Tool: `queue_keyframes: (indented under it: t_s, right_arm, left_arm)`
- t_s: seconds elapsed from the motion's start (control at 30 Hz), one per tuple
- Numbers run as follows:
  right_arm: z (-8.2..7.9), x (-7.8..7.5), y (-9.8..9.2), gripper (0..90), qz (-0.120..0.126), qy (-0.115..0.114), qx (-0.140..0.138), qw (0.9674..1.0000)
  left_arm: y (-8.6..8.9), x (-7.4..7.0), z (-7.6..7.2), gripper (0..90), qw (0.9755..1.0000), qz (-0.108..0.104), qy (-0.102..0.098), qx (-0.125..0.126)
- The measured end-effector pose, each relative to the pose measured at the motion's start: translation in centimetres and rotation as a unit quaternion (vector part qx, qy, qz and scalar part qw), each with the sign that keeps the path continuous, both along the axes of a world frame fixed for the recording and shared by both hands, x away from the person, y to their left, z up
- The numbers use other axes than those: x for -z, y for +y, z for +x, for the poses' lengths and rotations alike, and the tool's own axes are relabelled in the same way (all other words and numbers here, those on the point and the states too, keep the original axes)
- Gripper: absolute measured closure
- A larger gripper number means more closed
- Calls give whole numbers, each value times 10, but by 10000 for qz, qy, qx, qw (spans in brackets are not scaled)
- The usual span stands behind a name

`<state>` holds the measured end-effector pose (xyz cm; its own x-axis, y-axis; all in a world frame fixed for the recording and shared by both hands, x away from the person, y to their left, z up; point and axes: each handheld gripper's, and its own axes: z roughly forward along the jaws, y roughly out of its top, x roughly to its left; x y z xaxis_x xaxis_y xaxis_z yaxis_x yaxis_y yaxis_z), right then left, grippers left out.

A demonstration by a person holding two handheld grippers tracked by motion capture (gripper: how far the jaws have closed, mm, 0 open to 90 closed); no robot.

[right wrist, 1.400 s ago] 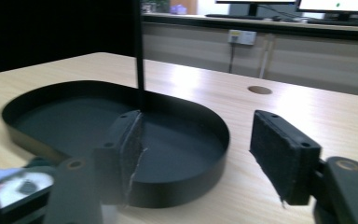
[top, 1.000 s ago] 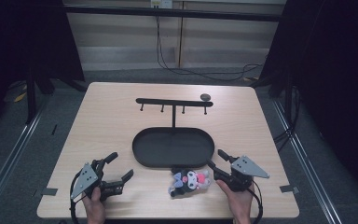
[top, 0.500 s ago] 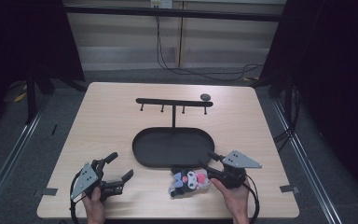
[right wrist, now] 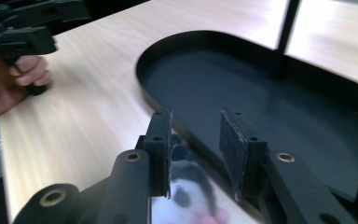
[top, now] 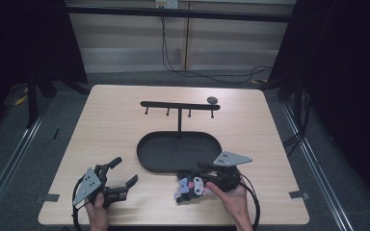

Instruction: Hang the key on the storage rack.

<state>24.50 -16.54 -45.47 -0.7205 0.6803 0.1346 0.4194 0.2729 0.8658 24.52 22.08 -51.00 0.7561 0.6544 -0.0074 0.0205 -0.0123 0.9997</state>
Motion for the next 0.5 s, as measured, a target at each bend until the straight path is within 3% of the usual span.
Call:
queue_keyframes:
  t_s: [0.27,0.43,0.5]
  right_arm:
    - [5,-3,13,668,-233,244,-446,9984]
    - [14,-5,23,701,-562,546,-791,9938]
    - [15,-5,25,720,-598,556,-855,9930]
  left_arm:
    - [0,0,0,153,10000,10,9,9]
    - [0,0,0,152,10000,0,-2,5]
    - [0,0,0,153,10000,-4,3,4]
